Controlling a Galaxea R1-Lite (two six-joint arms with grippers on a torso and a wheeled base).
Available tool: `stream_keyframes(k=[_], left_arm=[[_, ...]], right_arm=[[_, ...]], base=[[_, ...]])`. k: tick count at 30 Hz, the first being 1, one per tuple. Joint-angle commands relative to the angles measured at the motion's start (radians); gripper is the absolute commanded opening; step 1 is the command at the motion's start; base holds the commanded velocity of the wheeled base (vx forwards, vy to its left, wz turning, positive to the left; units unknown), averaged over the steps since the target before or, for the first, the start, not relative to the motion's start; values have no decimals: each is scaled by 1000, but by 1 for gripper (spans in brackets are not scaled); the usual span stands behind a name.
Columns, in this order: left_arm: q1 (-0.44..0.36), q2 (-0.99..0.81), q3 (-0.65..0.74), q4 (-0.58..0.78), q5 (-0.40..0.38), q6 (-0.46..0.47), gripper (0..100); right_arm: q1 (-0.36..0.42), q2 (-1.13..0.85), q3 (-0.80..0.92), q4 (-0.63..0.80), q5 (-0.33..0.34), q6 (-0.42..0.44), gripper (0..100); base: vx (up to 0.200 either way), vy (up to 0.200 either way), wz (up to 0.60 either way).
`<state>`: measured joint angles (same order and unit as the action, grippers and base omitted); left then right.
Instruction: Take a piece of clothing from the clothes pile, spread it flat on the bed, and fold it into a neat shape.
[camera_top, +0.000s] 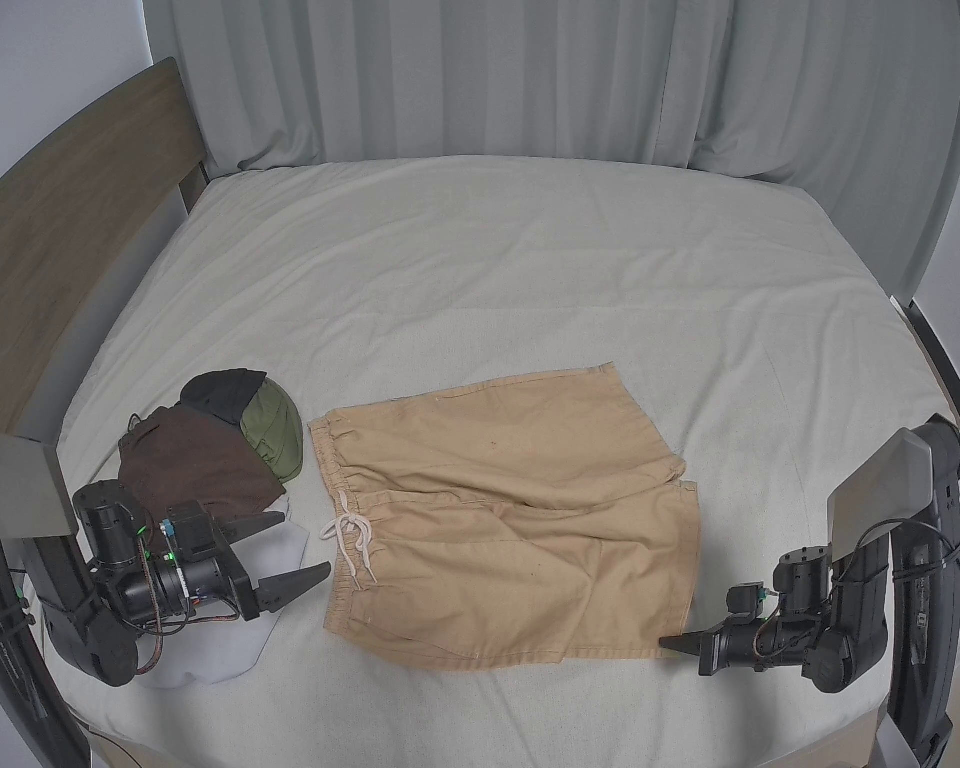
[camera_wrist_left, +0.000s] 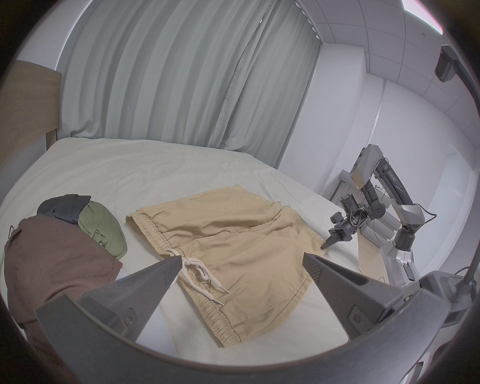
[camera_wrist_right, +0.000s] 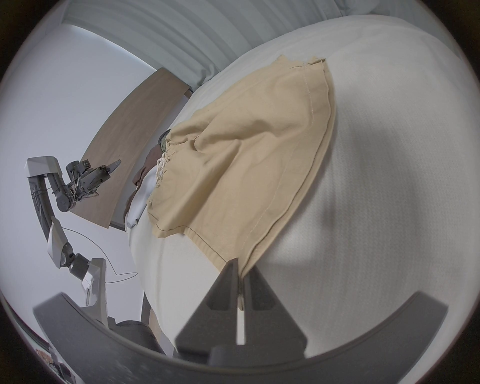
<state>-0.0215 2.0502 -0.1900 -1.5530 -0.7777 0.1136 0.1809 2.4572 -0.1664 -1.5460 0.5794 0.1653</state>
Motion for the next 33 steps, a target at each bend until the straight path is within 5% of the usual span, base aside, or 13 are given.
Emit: stream_keyframes(k=[1,12,26,27,33], left_arm=[[0,1,0,-1,0,0,100],[11,24,0,-1,0,0,100],[25,51,4,-1,-31,-5,100],[25,53,4,-1,-32,-5,100],[25,71,40,-1,-40,-8,100]], right_arm=[[-4,6,4,0,-1,-3,0],[-110,-9,53,1,-1,-107,0],[-103,-7,54,1,2,-107,0],[-103,-7,54,1,2,-107,100],[-98,-14,64,0,16,-109,100]], base=[[0,0,0],[0,0,0],[0,0,0],[0,0,0],[0,0,0]])
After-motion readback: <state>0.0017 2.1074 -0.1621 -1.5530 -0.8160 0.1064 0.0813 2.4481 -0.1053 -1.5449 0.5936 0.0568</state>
